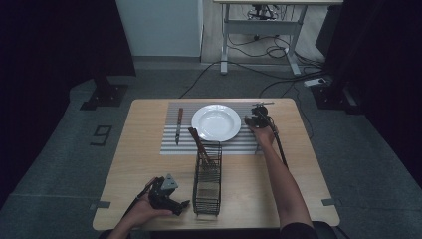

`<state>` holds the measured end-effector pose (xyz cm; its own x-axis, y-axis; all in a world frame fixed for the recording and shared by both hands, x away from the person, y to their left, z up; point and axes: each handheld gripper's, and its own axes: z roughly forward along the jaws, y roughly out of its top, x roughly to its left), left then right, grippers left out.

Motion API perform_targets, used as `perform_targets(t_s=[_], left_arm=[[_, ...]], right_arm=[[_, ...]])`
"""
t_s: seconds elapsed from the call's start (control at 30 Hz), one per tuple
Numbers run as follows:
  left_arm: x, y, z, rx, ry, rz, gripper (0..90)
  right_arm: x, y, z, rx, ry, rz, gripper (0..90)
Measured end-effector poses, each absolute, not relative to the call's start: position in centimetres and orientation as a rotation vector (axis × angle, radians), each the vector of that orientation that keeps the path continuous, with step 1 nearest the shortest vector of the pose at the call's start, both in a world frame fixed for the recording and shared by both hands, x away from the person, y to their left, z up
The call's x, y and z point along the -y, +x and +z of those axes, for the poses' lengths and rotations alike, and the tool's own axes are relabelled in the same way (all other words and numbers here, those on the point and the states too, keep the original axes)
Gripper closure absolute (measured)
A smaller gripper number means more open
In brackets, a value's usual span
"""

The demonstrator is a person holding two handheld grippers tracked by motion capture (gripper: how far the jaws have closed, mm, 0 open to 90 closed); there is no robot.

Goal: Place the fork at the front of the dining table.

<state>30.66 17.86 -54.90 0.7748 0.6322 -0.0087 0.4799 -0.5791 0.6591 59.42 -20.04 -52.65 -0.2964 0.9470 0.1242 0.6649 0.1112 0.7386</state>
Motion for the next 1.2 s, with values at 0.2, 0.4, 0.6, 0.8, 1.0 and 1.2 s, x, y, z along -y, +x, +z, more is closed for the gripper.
perform_targets(t_s=[0.2, 0.4, 0.6, 0.8, 1.0, 1.2], left_arm=[[-17.9, 30.6, -54.9, -0.821, 2.303, 0.298, 0.0], [-17.9, 30.6, -54.9, -0.822, 2.303, 0.299, 0.0], [-17.9, 30.6, -54.9, -0.822, 2.303, 0.298, 0.0], [-17.9, 30.6, -54.9, -0.822, 2.303, 0.299, 0.0], [-17.8, 30.6, -54.9, -0.823, 2.303, 0.299, 0.0], [-17.8, 30.6, -54.9, -0.823, 2.303, 0.299, 0.0]], right_arm=[[21.0, 57.4, -51.0, -1.967, 1.521, 1.028, 49.8], [21.2, 55.8, -50.7, -2.001, 1.482, 1.015, 49.6], [21.2, 55.1, -52.5, -2.052, 1.496, 0.976, 50.2], [21.1, 55.1, -54.0, -2.093, 1.528, 0.908, 56.1], [20.8, 55.3, -54.1, -2.098, 1.513, 0.897, 71.5], [20.9, 55.7, -54.1, -2.07, 1.545, 0.907, 78.9]])
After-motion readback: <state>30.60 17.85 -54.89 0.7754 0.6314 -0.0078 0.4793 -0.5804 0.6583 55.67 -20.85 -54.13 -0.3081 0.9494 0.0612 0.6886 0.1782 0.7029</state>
